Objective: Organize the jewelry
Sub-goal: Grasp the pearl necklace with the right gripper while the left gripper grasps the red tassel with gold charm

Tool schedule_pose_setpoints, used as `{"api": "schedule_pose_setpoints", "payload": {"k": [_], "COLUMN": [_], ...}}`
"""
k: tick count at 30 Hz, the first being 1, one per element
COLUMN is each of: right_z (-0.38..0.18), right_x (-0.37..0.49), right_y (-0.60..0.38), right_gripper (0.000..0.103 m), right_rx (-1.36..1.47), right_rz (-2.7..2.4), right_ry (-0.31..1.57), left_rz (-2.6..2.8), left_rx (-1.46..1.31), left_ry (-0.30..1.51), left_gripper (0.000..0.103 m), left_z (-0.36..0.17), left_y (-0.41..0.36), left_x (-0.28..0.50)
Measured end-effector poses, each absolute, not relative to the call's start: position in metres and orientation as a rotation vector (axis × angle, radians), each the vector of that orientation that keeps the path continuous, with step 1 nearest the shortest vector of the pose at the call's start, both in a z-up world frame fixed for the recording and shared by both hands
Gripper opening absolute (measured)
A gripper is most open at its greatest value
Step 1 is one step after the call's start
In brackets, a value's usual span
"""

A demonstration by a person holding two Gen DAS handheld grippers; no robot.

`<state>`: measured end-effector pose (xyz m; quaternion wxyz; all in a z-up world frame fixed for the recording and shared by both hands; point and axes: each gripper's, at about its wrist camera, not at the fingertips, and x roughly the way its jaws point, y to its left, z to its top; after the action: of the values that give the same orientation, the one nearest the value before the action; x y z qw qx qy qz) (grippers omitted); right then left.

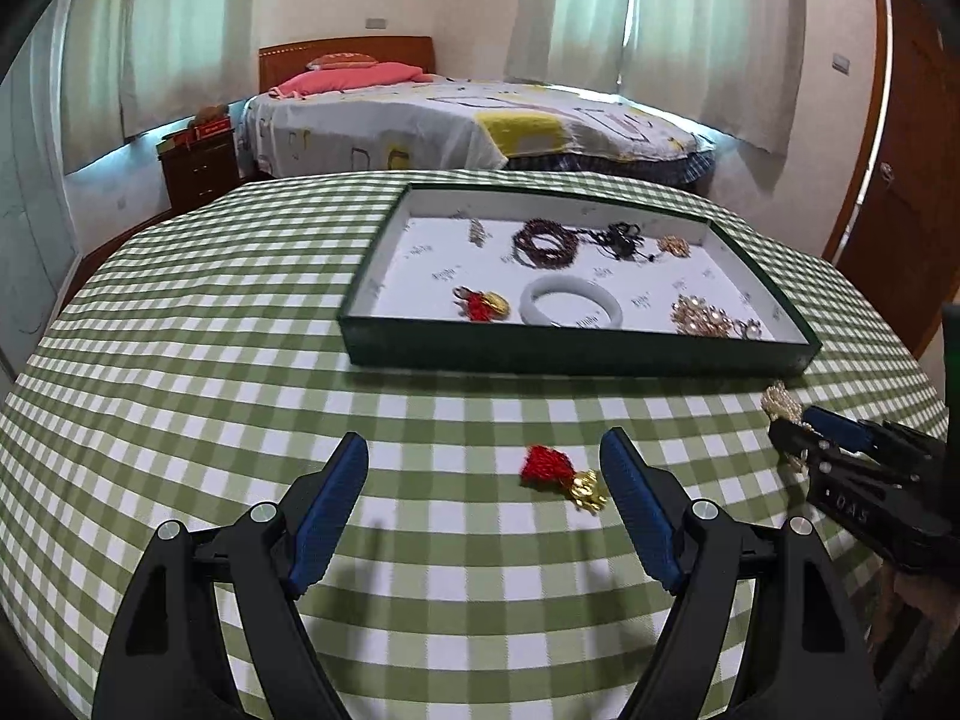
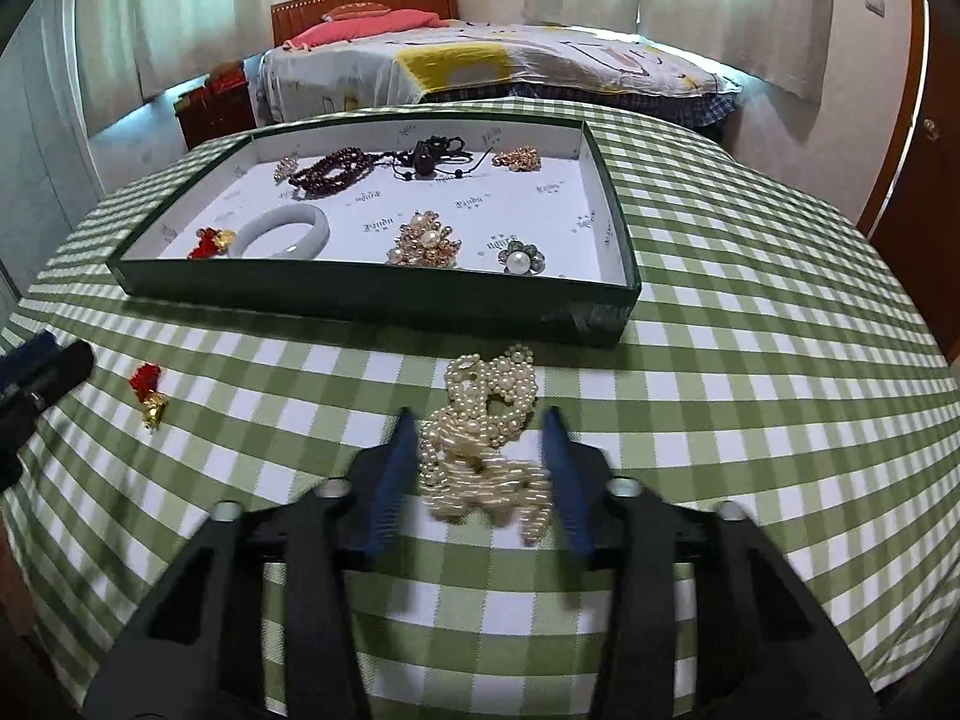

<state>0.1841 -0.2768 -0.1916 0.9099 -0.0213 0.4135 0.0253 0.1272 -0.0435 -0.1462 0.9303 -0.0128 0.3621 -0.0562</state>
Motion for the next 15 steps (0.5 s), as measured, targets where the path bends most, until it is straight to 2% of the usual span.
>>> {"api": "schedule_pose_setpoints", "payload": {"k": [11,13,15], "right_z": [-0.191,-0.192,-0.192], "right_x": [0.180,0.179,0.179], "right_y": [-0.276,-0.276,-0.277], "right_gripper": [0.025,0.025,0.025], "right_rx": [-0.034,-0.033,-0.035], "right_rz": [0.064,0.064,0.064], "right_ry": [0.842,0.842,0.842], "left_rz": [-0.158,-0.156,-0.151], "left_rx": [-0.002,0.010,0.018], "left_ry": [0.799,0.815,0.834], "left_gripper": [0.077,0.076,0.069], "left_z": [-0.162,-0.166,-0.170], "left_y": [-0.062,-0.064,-0.063], "left_x": [0.137,0.138,0.140]}}
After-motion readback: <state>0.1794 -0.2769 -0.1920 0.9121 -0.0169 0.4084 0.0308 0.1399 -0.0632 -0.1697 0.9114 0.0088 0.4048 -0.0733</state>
